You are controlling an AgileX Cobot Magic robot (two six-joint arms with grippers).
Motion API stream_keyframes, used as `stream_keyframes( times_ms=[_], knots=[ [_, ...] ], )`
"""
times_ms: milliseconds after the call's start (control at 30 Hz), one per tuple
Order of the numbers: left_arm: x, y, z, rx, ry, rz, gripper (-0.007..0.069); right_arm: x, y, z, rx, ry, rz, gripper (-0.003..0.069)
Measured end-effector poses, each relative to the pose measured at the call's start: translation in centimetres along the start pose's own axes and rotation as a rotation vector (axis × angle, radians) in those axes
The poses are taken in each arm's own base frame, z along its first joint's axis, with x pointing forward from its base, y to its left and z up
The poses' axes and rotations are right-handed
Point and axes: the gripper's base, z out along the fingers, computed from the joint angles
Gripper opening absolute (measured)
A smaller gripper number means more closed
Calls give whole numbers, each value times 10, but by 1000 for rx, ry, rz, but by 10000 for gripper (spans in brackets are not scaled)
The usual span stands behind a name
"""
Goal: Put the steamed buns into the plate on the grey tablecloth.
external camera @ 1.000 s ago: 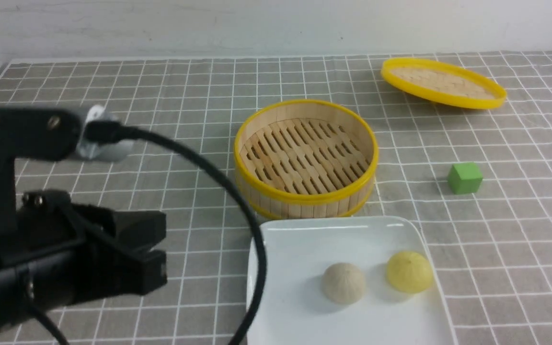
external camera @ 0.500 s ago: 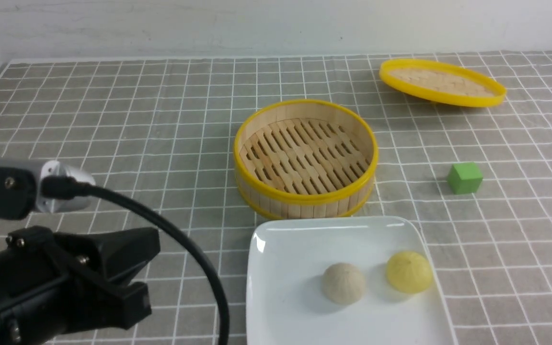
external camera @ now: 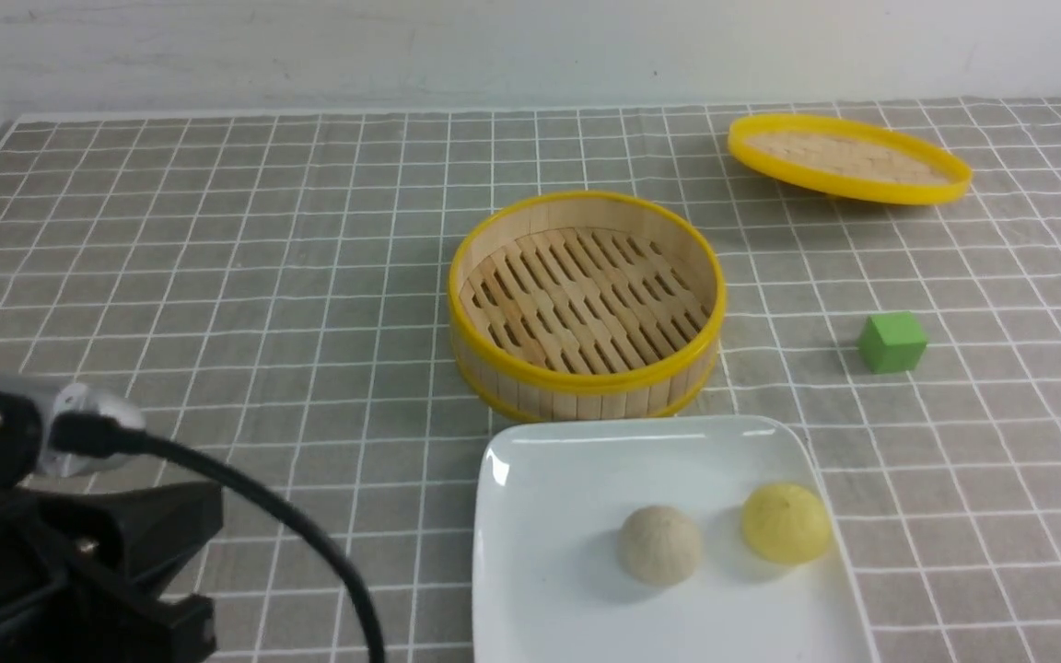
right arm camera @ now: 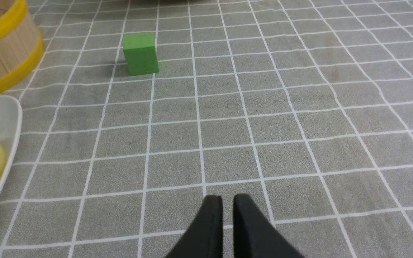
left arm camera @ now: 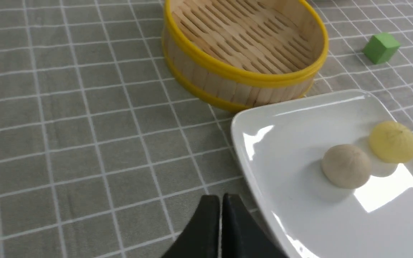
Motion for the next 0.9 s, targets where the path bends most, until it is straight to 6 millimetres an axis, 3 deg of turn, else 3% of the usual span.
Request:
stream_keyframes(
  times_ms=[133, 267, 400, 600, 900],
  knots=[
    [31, 21, -12, -103, -69, 31, 41, 0, 0, 0, 0, 0, 0, 72],
    [70, 37, -11, -212, -128, 29, 47, 0, 0, 0, 0, 0, 0, 75],
    [96, 48, -14, -339, -216, 8, 52, 0, 0, 0, 0, 0, 0, 79],
    [113, 55, -15, -446, -270, -18, 55, 0, 0, 0, 0, 0, 0, 83],
    [119, 56, -13, -459, -220, -19, 59, 0, 0, 0, 0, 0, 0, 95]
  ],
)
